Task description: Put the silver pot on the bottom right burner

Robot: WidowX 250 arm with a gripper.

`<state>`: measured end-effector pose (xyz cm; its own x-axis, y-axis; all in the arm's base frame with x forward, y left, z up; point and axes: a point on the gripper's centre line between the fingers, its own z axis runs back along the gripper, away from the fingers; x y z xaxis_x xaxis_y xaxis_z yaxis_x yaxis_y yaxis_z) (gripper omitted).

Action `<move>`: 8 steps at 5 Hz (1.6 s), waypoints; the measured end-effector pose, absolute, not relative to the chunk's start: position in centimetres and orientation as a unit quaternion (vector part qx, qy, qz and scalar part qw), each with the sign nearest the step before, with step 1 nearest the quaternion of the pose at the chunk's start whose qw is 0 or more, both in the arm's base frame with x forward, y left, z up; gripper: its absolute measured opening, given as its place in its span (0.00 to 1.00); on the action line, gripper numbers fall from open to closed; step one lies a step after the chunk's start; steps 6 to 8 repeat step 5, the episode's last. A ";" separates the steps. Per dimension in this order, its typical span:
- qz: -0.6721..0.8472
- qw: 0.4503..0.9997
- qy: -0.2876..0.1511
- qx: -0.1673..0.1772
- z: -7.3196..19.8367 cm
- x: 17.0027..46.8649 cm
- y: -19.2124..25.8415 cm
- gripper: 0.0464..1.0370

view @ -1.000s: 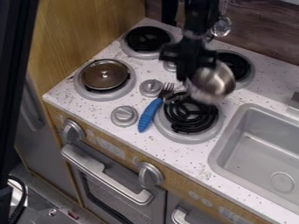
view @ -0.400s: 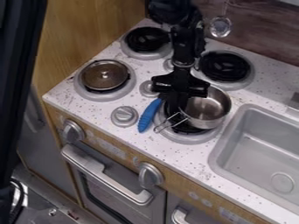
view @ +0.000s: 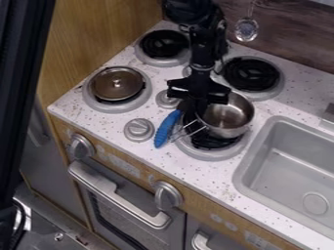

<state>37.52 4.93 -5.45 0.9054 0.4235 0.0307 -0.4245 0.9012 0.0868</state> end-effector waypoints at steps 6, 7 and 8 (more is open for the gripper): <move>0.149 0.987 0.035 0.040 -0.2 35.6 4.7 0.97; 0.149 0.987 0.035 0.040 -0.2 35.6 4.7 0.97; 0.149 0.987 0.035 0.040 -0.2 35.6 4.7 0.97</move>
